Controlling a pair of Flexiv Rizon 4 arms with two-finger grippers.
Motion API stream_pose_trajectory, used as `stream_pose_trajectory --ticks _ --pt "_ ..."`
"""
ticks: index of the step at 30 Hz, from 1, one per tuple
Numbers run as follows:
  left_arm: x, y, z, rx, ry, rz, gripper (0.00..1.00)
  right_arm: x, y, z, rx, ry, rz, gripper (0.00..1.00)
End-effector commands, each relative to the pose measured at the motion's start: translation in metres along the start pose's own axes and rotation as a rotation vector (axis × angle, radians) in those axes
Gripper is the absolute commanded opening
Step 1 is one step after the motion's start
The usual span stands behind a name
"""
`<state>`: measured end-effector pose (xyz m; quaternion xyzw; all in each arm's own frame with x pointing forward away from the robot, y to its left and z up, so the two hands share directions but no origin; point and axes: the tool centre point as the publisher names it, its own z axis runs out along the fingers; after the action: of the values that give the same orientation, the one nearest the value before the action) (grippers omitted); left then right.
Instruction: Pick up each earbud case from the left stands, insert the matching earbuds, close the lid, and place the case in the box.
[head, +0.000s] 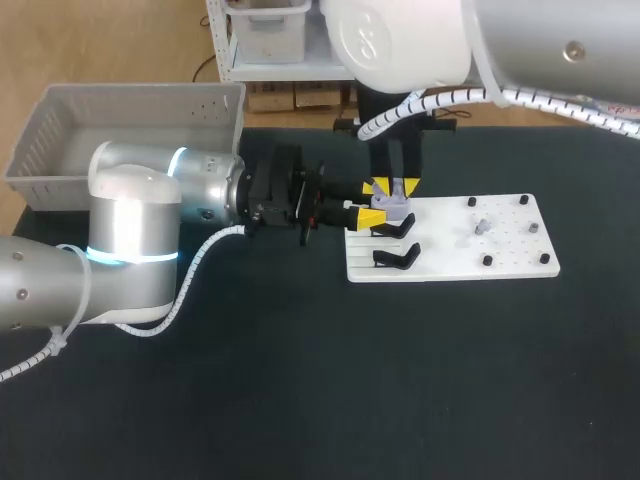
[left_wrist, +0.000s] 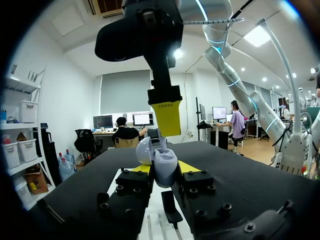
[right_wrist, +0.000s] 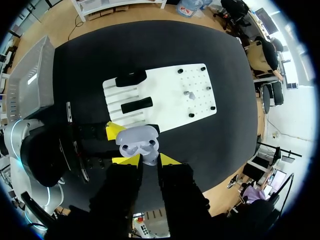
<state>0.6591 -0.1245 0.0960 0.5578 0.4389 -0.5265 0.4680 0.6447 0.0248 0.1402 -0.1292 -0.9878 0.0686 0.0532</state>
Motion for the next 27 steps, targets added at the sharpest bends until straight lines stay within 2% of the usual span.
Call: stream_pose_trajectory --ticks 1,27 --pt "0.0002 -0.0015 0.0004 -0.006 0.000 0.003 0.00 -0.0009 -0.0006 0.0024 -0.001 -0.001 0.001 0.00" --pt "0.0002 -0.0015 0.0004 -0.006 0.000 0.003 0.00 -0.0027 -0.0017 0.0095 -0.006 -0.010 -0.002 0.00"
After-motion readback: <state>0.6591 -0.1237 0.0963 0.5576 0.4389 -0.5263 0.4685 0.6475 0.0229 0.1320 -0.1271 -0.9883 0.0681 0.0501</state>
